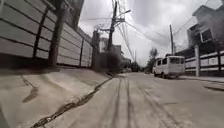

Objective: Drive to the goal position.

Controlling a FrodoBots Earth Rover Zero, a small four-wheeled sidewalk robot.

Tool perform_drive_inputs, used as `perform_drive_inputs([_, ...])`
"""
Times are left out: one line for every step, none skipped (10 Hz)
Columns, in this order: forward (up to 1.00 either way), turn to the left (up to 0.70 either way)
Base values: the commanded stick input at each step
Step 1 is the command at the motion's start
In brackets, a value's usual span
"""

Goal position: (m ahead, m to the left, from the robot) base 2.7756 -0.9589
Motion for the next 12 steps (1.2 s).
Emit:
perform_drive_inputs([0.7,-0.35])
perform_drive_inputs([0.7,-0.35])
perform_drive_inputs([0.7,-0.35])
perform_drive_inputs([0.7,-0.35])
perform_drive_inputs([0.7,-0.35])
perform_drive_inputs([0.7,-0.35])
perform_drive_inputs([0.7,-0.35])
perform_drive_inputs([0.7,-0.35])
perform_drive_inputs([0.7,-0.35])
perform_drive_inputs([0.7,0.0])
perform_drive_inputs([0.7,0.0])
perform_drive_inputs([0.7,0.0])
